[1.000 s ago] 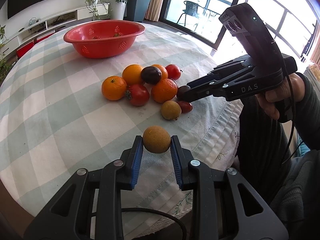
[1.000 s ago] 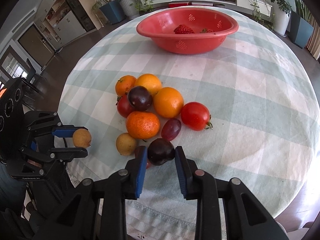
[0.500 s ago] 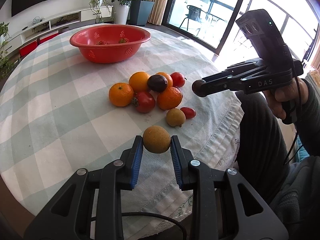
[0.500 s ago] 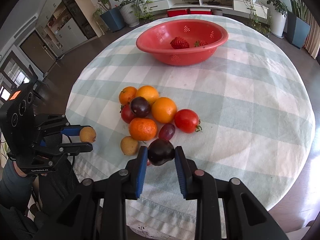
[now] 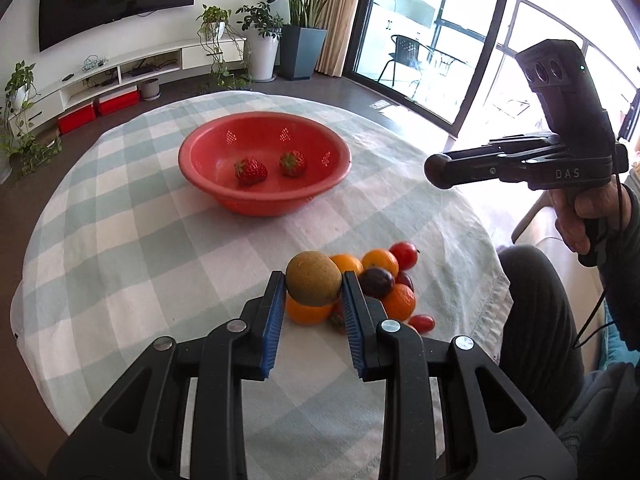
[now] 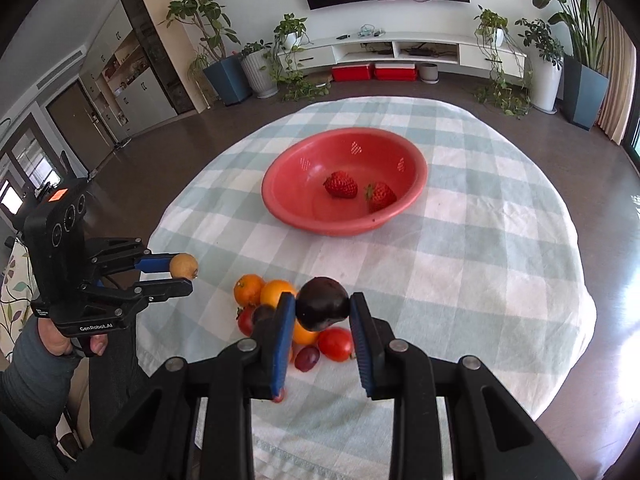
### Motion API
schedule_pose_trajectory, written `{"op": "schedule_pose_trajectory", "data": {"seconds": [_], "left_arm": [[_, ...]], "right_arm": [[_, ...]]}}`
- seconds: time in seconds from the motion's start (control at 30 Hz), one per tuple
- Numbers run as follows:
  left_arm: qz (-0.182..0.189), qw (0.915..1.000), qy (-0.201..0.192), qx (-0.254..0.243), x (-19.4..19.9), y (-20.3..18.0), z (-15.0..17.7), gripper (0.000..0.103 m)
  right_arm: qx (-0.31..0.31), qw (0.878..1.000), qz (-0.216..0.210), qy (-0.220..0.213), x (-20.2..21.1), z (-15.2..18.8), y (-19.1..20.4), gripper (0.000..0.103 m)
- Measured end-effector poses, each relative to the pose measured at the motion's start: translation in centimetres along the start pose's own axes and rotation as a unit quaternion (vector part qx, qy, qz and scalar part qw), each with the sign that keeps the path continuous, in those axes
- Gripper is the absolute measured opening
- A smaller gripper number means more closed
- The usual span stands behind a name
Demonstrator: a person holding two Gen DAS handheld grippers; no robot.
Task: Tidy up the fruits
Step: 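Carry the kiwi and plum over the colander and release both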
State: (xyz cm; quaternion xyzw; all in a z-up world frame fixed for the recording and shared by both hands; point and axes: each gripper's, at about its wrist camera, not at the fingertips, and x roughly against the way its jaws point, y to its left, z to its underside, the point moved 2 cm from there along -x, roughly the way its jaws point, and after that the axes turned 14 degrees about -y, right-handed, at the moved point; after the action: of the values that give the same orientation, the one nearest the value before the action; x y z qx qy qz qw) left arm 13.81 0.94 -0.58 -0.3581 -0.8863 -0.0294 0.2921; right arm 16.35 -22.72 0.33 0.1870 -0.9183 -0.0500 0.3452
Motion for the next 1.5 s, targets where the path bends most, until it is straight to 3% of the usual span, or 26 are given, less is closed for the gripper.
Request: {"op": "schedule_pose_trajectory", "data": {"seconds": [0.27, 0.47, 0.83, 1.37, 1.5], "left_arm": [[-0.051, 0.9987, 0.003, -0.003, -5.2, 3.2, -6.9, 0.026], [-0.078, 0.9962, 0.030, -0.026, -10.3, 3.9, -9.5, 0.026], [-0.101, 0.9914, 0.078, -0.026, -16.0, 5.5, -7.9, 0.026], [-0.103, 0.9894, 0.100, -0.025, -18.4, 5.8, -6.1, 0.027], [-0.105, 0.9893, 0.098, -0.025, -18.5, 6.0, -6.2, 0.036]], "right_arm": [[-0.002, 1.000, -0.005, -0.016, -5.0, -6.4, -1.5, 0.030], [-0.014, 1.000, -0.001, 0.004, -10.4, -8.5, -2.8, 0.030], [-0.012, 0.998, 0.026, 0.054, -17.0, -7.5, -4.2, 0.030], [0.023, 0.995, 0.057, 0.080, -19.8, -5.8, -4.4, 0.031], [0.029, 0.995, 0.060, 0.079, -19.8, -5.7, -4.2, 0.031]]}}
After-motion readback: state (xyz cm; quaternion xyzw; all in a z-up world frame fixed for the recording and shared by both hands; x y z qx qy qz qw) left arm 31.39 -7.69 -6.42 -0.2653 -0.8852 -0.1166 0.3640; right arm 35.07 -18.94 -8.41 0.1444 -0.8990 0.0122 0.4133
